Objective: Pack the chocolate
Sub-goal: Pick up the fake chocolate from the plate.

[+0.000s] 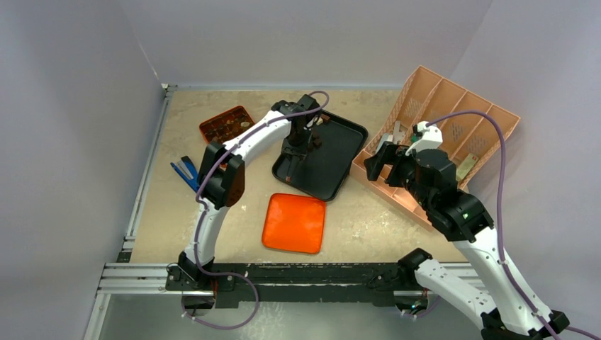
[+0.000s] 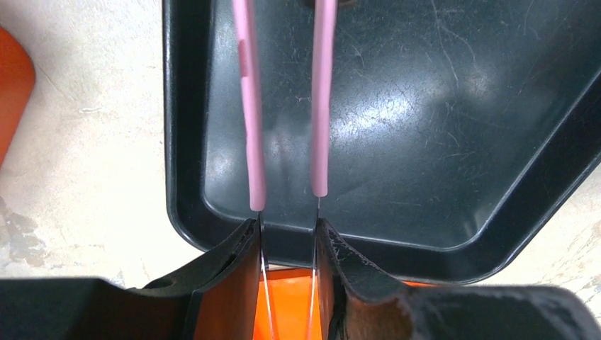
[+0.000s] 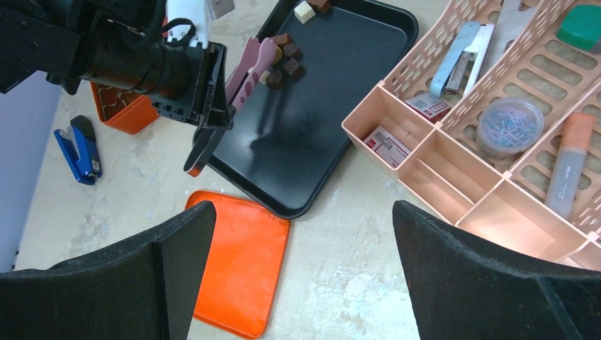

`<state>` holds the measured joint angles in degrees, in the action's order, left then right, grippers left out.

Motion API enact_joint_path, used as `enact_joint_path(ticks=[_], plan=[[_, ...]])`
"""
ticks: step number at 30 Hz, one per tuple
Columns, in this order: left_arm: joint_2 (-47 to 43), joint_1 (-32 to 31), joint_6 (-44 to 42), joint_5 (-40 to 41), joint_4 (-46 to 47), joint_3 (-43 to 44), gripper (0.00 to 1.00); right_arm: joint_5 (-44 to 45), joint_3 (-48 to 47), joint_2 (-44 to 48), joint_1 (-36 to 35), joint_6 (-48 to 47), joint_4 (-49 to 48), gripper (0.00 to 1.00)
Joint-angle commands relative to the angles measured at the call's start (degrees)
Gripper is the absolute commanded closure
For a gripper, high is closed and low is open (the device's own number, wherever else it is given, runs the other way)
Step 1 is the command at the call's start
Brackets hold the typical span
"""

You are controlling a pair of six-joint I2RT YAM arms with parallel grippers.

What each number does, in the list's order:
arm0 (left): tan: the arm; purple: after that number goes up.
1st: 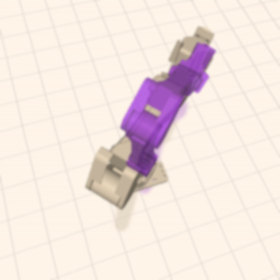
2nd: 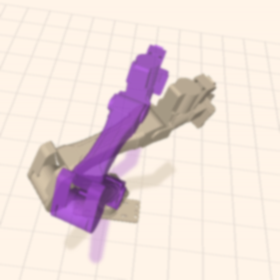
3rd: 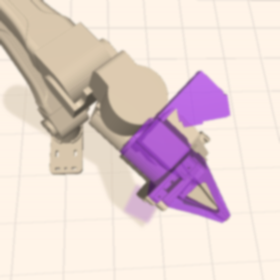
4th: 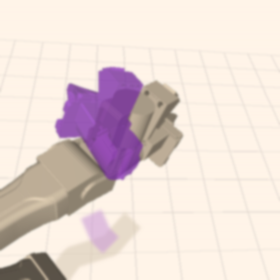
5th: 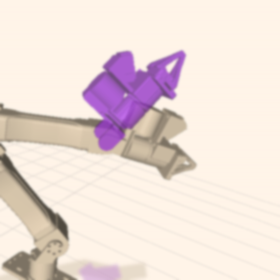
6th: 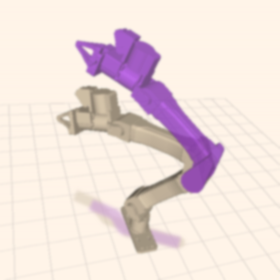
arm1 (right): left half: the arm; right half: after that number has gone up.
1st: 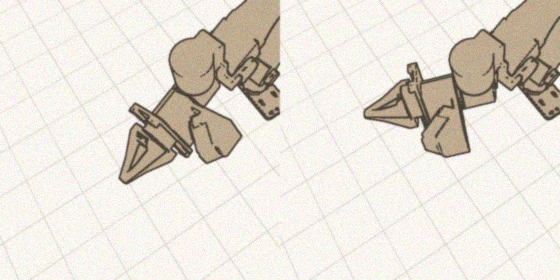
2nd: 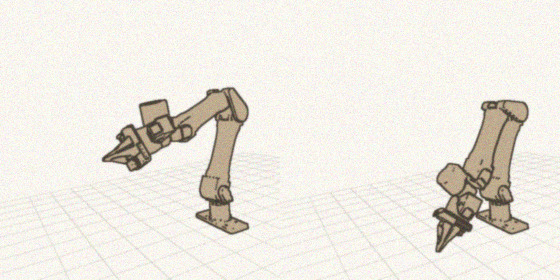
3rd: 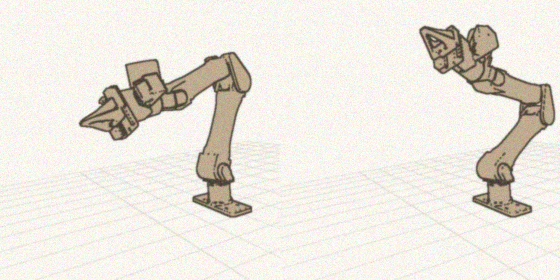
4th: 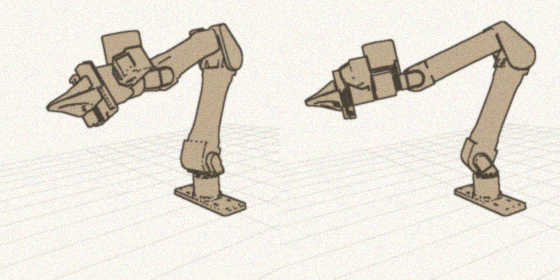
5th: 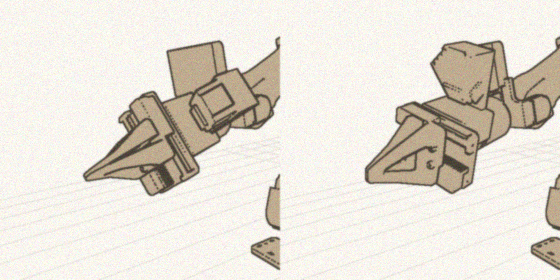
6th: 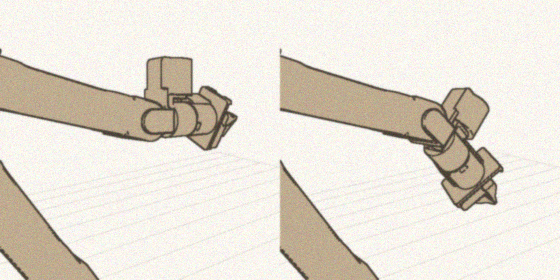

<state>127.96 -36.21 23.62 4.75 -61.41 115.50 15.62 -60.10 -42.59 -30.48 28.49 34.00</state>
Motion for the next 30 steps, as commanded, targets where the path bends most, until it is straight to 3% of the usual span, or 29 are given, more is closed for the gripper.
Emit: enact_joint_path(ticks=[1,12,22,30], plan=[[1.1,0.48,0.19,1.52,-0.69,4.98,0.69,1.33,-0.27,0.64,-0.22,0.51,-1.17,0.03],[3.35,1.14,-1.29,-0.8,-0.83,6.07,0.68,1.55,-0.37,0.67,-0.24,0.51,-0.86,0.03],[-0.3,1.14,-0.75,-1.35,-0.28,6.21,0.85,1.44,-0.2,0.23,-0.2,0.47,-1.27,0.03],[-8.14,1.14,2.04,-0.63,1.65,1.93,0.89,1.15,0.15,-0.04,-0.24,0.5,-1.75,0.03]])
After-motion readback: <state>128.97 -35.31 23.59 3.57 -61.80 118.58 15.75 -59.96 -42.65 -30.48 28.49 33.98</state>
